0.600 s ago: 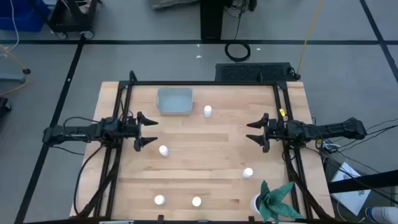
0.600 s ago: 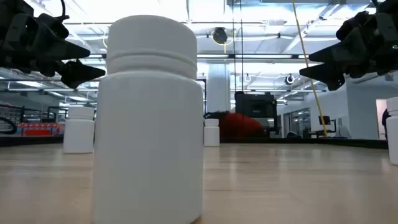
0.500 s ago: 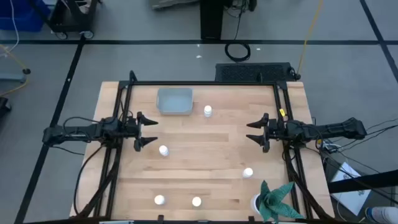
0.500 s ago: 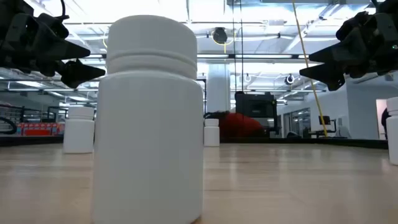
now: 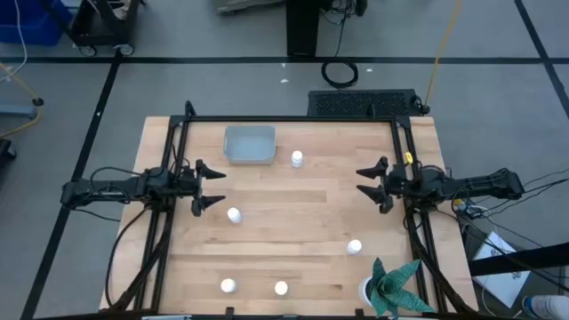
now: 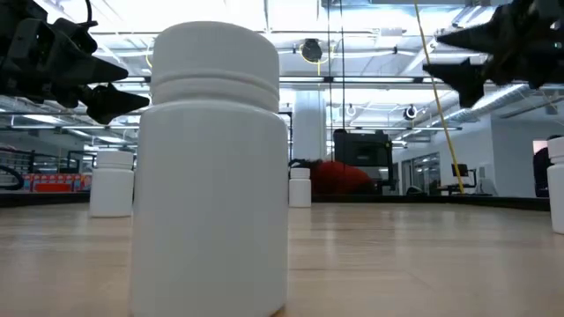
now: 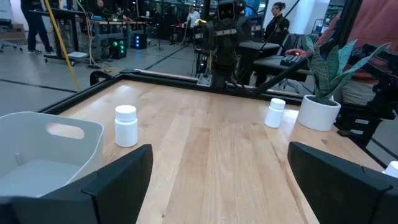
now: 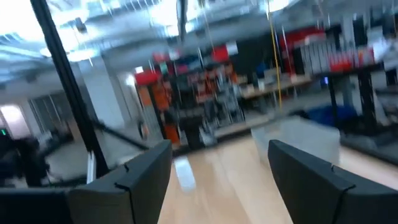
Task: Pick and place pill bottles into a basket
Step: Put the white medicine bottle into the gray bin
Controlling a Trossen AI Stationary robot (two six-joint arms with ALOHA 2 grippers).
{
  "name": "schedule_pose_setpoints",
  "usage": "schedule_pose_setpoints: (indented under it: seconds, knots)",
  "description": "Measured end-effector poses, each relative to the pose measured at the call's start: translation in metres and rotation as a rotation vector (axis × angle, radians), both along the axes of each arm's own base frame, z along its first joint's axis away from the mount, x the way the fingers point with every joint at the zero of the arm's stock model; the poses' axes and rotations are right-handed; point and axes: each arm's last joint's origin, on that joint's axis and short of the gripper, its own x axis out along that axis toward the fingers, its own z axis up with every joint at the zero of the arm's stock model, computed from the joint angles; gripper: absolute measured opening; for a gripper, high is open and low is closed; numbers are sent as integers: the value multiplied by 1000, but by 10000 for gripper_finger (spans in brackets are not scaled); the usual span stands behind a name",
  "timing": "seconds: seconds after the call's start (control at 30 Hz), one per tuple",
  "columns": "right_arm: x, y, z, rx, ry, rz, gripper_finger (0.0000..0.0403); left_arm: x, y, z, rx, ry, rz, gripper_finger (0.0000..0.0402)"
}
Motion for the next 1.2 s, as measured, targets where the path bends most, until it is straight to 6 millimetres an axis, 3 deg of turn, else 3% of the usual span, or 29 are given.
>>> schedule_pose_setpoints:
  seconds: [0.17,0.4,0.8,1.2]
  knots:
    - [6,-1,8,-32,60,-39,258,0,0,0,1,-1,0,377]
    - [31,-6,33,-41,179,-110,258,0,0,0,1,-1,0,377]
    - [123,-37,67,-75,523,-239,258,0,0,0,0,-2,0,376]
    - [204,-81,70,-2,728,-245,258,0,0,0,0,-2,0,377]
